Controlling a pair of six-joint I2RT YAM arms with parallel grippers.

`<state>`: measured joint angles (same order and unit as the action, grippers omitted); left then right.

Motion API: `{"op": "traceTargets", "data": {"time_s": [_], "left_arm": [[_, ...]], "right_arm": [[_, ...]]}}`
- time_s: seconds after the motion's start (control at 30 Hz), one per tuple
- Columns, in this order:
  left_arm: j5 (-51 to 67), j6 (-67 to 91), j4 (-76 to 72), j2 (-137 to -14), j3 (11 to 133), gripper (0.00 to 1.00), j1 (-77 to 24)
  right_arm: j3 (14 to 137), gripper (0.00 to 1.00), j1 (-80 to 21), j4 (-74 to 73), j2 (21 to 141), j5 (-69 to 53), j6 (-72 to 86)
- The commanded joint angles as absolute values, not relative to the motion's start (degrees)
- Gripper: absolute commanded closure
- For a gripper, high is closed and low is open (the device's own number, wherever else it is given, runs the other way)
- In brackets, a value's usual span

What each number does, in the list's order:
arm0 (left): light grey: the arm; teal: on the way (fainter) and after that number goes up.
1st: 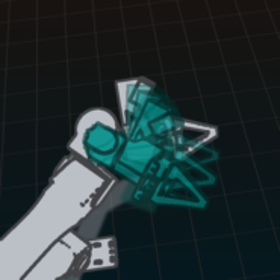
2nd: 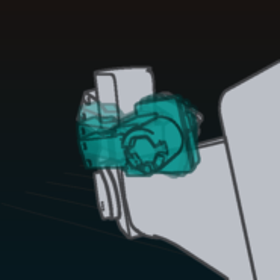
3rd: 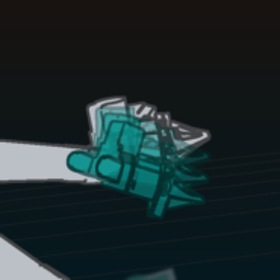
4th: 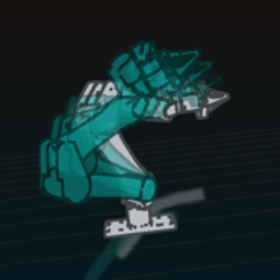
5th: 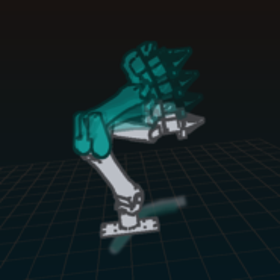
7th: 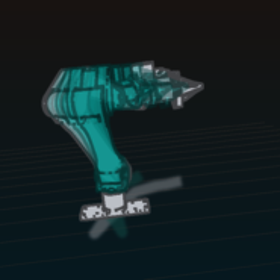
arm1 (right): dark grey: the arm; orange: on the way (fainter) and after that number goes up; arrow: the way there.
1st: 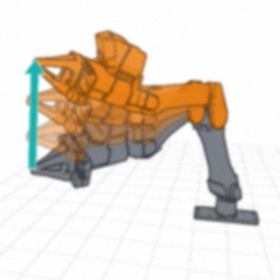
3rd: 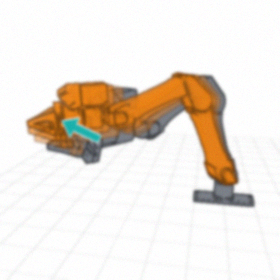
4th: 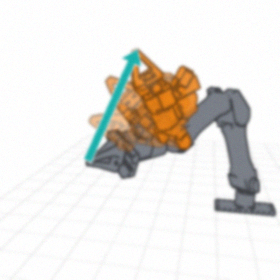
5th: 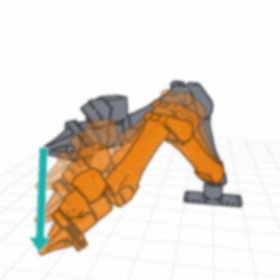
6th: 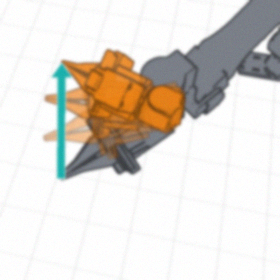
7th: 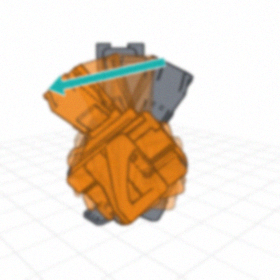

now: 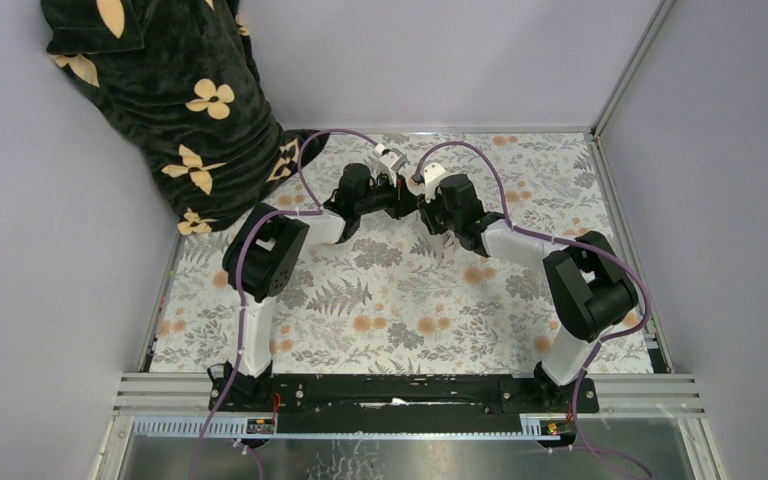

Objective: Fold the paper box
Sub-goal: Close the paper box at the center of the board.

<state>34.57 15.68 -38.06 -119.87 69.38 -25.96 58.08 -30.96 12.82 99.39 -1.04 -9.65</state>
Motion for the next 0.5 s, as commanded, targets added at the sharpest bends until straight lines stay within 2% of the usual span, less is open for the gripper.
{"op": "traceTargets", "data": {"time_s": [0.0, 0.47], "left_arm": [[32.3, 14.9, -40.9, -116.6, 69.2, 0.87, -26.2], [29.1, 14.8, -42.7, -114.6, 65.0, 0.87, -27.3]], "right_arm": [[59.6, 0.83, -31.1, 8.8, 100.6, -3.1, -9.5], [59.4, 0.83, -31.1, 8.9, 100.5, -3.3, -9.1]]}}
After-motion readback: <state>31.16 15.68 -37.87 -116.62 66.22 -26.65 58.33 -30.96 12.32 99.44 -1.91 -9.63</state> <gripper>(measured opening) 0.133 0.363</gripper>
